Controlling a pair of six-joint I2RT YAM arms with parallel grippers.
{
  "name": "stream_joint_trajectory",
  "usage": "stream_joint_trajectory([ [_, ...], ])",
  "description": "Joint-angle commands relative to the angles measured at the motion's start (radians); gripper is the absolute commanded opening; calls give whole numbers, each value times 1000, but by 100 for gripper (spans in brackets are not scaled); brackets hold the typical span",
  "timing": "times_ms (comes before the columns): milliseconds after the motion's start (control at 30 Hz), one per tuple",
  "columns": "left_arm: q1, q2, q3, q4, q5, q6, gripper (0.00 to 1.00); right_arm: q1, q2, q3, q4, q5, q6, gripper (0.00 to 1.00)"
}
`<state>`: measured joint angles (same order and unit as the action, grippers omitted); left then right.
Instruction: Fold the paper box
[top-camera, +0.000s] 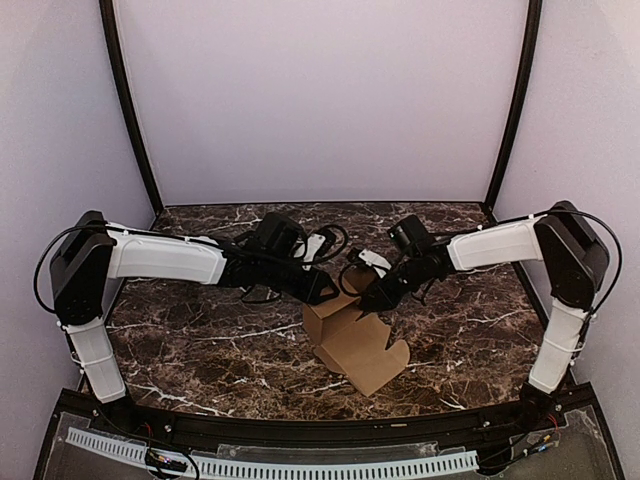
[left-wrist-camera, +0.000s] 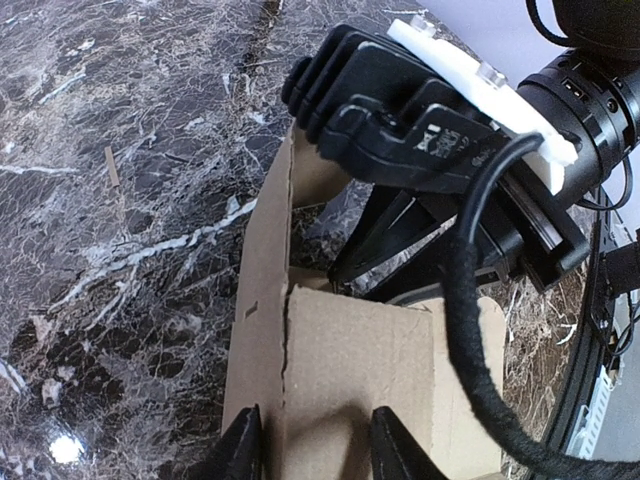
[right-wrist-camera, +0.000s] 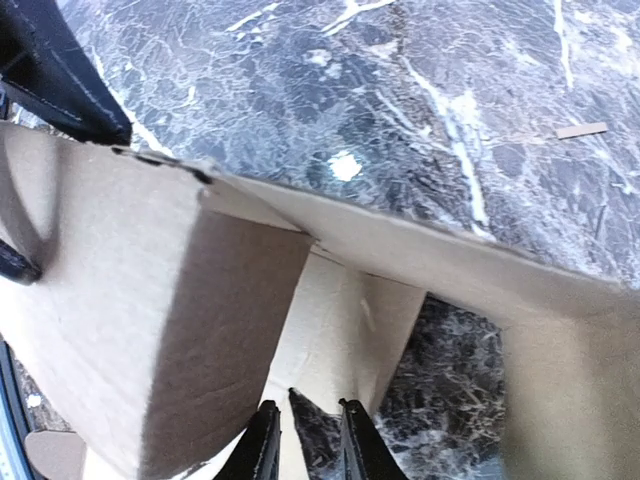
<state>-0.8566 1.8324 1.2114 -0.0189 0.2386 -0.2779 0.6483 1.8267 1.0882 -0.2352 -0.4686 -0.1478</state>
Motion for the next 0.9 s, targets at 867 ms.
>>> stream_joint_trajectory([
  [867,-4,-19,-43,-30,-25,10,37,-79,37,90,-187,-135,16,15],
])
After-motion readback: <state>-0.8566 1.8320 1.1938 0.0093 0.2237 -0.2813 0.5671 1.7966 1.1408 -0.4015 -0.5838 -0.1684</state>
